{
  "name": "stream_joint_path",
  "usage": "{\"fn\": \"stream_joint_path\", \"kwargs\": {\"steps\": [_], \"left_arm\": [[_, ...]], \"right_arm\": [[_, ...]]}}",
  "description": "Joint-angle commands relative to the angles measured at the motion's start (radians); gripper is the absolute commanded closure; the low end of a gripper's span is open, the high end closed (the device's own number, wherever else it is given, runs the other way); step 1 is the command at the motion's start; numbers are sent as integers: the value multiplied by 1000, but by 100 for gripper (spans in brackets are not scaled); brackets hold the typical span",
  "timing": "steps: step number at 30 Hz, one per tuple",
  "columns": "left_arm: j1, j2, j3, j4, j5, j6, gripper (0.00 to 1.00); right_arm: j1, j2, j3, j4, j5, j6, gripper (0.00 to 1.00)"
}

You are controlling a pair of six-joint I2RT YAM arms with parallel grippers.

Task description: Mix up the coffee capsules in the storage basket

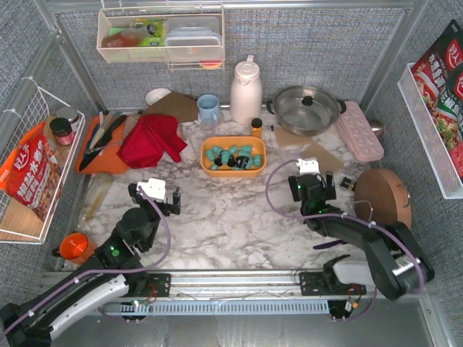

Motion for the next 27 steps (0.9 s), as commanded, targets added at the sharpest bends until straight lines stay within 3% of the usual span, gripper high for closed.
{"fn": "stream_joint_path", "kwargs": {"steps": [1, 3, 7, 9, 12, 17, 21, 25, 27], "left_arm": [[2, -27, -52, 98, -8, 106, 1], [2, -51, -91, 146, -32, 133, 1], [4, -94, -185, 282, -59, 214, 1], [6, -105, -217, 336, -59, 258, 1], [6, -94, -246, 378, -76, 281, 1], [21, 12, -322, 589, -189, 201, 1], [146, 226, -371, 821, -198, 166, 0], [298, 502, -314, 945, -245, 105, 0], [378, 611, -329, 1040, -180, 79, 0]], "right_arm": [[-23, 96, -72, 333, 27, -34, 1], [-39, 106, -72, 346, -31, -55, 1], [-53, 191, -108, 566, -70, -114, 1], [-83, 238, -141, 647, -183, -89, 1], [-118, 307, -195, 853, -141, -39, 1], [-241, 321, -137, 710, -302, 78, 1], [-257, 293, -75, 551, -371, 69, 1], [-257, 295, -73, 551, -354, 78, 1], [-258, 296, -70, 546, -353, 80, 1]]}}
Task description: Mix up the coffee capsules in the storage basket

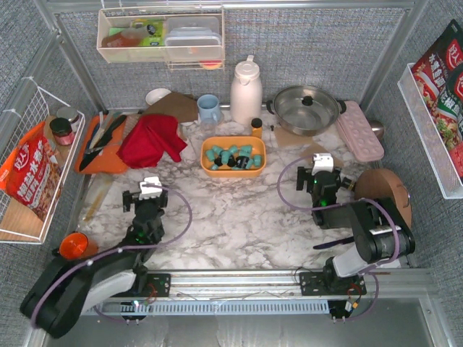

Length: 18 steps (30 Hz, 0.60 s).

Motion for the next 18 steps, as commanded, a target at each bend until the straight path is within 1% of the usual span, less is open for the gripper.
{"fn": "stream_joint_path", "kwargs": {"steps": [1, 2, 3, 6, 7, 8, 9, 10, 11, 13, 14, 17, 18], "left_arm": [[143, 208, -15, 302, 55, -100, 0], [180, 269, -16, 395, 75, -94, 0], [192, 327, -1, 433, 59, -53, 0], [244, 477, 74, 454, 110, 59, 0], [262, 522, 96, 483, 134, 82, 0], [279, 568, 109, 561, 143, 93, 0], [289, 602, 112, 642, 160, 81, 0], [312, 624, 103, 700, 215, 36, 0], [324, 642, 96, 723, 250, 32, 0], [340, 661, 84, 790, 210, 6, 0], [362, 649, 62, 810, 219, -25, 0], [508, 600, -29, 815, 395, -197, 0], [547, 624, -29, 837, 450, -233, 0]], "right_arm": [[-1, -4, 11, -28, -15, 25, 1], [-1, -4, 13, -32, -17, 27, 1], [-3, -2, 17, -38, -20, 29, 1], [-18, -2, 47, -95, -40, 42, 1], [-26, -2, 56, -113, -50, 47, 1], [-33, -2, 61, -122, -59, 53, 1], [-36, -2, 61, -124, -61, 53, 1], [-36, -2, 62, -124, -63, 53, 1], [-36, -1, 63, -124, -63, 53, 1], [-36, -1, 63, -125, -63, 53, 1], [-36, -1, 64, -124, -63, 53, 1], [-36, -1, 63, -125, -64, 53, 1], [-36, -1, 64, -126, -64, 54, 1]]}}
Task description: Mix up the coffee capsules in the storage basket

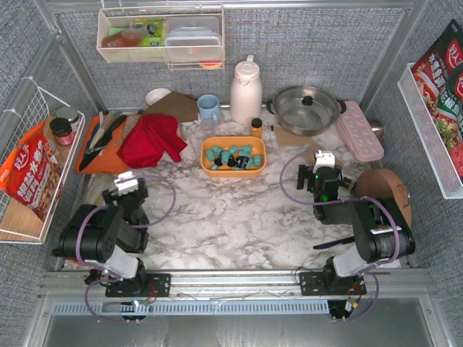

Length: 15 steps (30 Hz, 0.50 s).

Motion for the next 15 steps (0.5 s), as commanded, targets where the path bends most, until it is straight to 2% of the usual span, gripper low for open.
{"fn": "stream_joint_path", "kwargs": {"steps": [1, 7, 9, 15], "left_arm": [[124, 29, -18, 162, 208, -198, 0], [151, 28, 116, -82, 165, -237, 0], [187, 18, 137, -154, 204, -271, 0], [217, 8, 133, -158, 245, -296, 1]], "right_arm": [[-1, -1, 8, 3, -7, 12, 1], [-2, -1, 9, 4, -7, 11, 1], [-2, -1, 9, 4, -8, 12, 1], [-2, -1, 10, 2, -10, 12, 1]]}}
